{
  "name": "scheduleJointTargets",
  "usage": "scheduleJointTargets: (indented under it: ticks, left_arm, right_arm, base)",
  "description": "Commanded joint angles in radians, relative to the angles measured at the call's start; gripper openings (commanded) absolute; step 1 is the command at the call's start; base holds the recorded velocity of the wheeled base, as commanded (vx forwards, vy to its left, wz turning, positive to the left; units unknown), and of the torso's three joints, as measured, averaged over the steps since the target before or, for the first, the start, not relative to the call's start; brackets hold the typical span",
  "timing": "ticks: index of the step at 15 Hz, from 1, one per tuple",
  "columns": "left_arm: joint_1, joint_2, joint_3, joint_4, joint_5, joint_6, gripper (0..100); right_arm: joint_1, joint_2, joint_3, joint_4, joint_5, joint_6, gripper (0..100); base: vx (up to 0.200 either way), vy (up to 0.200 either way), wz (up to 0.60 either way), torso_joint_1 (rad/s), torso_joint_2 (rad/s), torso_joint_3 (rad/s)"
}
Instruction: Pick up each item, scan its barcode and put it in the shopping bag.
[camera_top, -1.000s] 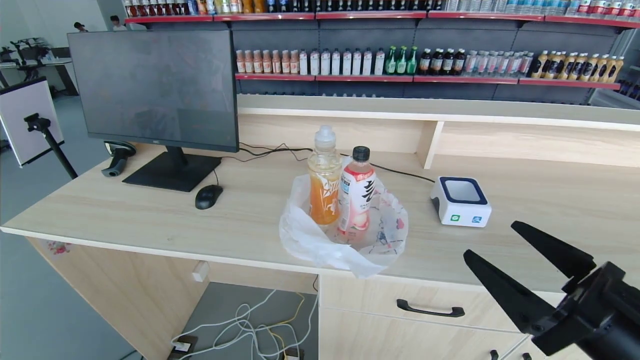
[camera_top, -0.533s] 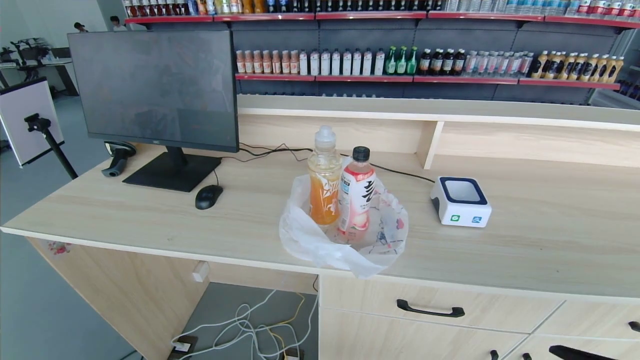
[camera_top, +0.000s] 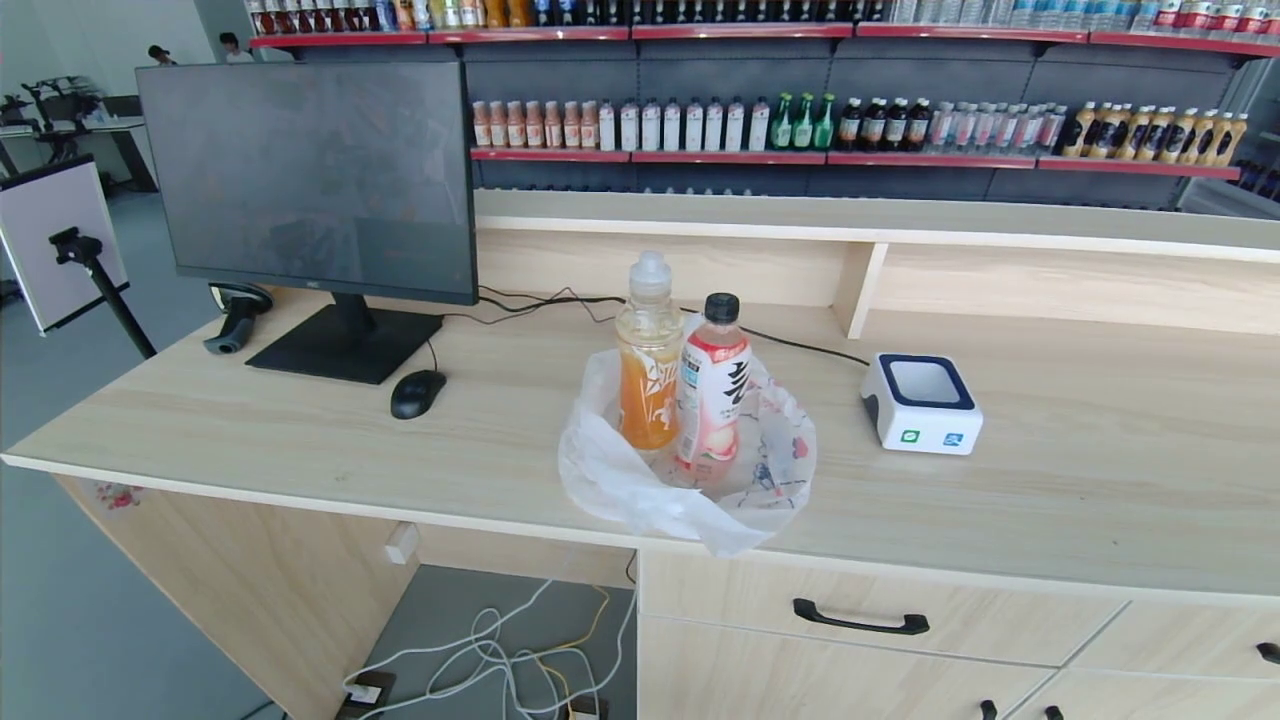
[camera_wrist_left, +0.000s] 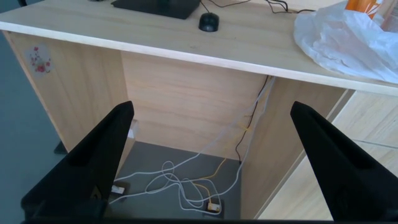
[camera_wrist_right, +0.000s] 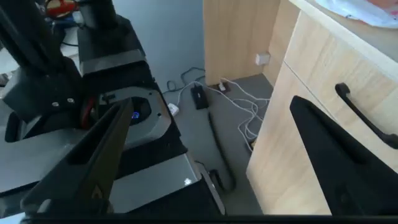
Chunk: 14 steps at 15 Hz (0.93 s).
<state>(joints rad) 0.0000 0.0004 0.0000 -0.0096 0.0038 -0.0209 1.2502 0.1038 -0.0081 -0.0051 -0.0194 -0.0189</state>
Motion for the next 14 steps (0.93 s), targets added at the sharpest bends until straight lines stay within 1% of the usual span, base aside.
scheduleJointTargets:
  ticks: [1, 2, 3, 4, 5, 6, 8, 10, 11, 12, 14]
  left_arm:
    - [0.0, 0.001, 0.0, -0.001, 0.001, -0.002, 100]
    - [0.0, 0.001, 0.0, -0.001, 0.001, -0.002, 100]
    - [0.0, 0.001, 0.0, 0.0, 0.001, -0.001, 100]
    - [0.0, 0.0, 0.0, 0.003, 0.001, 0.001, 100]
    - [0.0, 0.0, 0.0, 0.003, 0.001, 0.001, 100]
    - [0.0, 0.0, 0.0, 0.005, 0.001, 0.001, 100]
    - [0.0, 0.0, 0.0, 0.005, 0.001, 0.002, 100]
    - [0.0, 0.0, 0.0, 0.005, 0.001, 0.002, 100]
    - [0.0, 0.001, 0.0, 0.005, 0.001, 0.001, 100]
    - [0.0, 0.0, 0.0, 0.005, 0.001, 0.001, 100]
    - [0.0, 0.0, 0.0, 0.005, 0.001, 0.002, 100]
  right_arm:
    - [-0.133, -0.095, 0.008, 0.004, 0.021, -0.009, 100]
    - [-0.239, -0.072, 0.008, 0.004, 0.021, -0.009, 100]
    - [-0.463, -0.024, 0.008, 0.004, 0.019, -0.009, 100]
    - [-0.769, 0.008, 0.008, 0.004, 0.021, -0.022, 100]
    - [-0.989, -0.012, 0.008, 0.004, 0.021, -0.033, 100]
    - [-0.996, -0.019, 0.008, 0.005, 0.016, -0.022, 100]
    - [-0.997, -0.015, 0.008, 0.004, -0.008, -0.044, 100]
    - [-1.155, 0.017, 0.008, 0.002, -0.008, -0.045, 100]
    - [-1.209, -0.001, 0.008, 0.002, -0.008, -0.044, 100]
    - [-1.241, -0.084, 0.008, 0.002, -0.008, -0.044, 100]
    - [-1.25, -0.104, 0.008, 0.001, -0.01, -0.044, 100]
  base:
    - [0.0, 0.0, 0.0, 0.0, 0.0, 0.0]
    - [0.0, 0.0, 0.0, 0.0, 0.0, 0.0]
    - [0.0, 0.0, 0.0, 0.0, 0.0, 0.0]
    - [0.0, 0.0, 0.0, 0.0, 0.0, 0.0]
    - [0.0, 0.0, 0.0, 0.0, 0.0, 0.0]
    - [0.0, 0.0, 0.0, 0.0, 0.0, 0.0]
    - [0.0, 0.0, 0.0, 0.0, 0.0, 0.0]
    - [0.0, 0.0, 0.0, 0.0, 0.0, 0.0]
    - [0.0, 0.0, 0.0, 0.0, 0.0, 0.0]
    - [0.0, 0.0, 0.0, 0.0, 0.0, 0.0]
    - [0.0, 0.0, 0.0, 0.0, 0.0, 0.0]
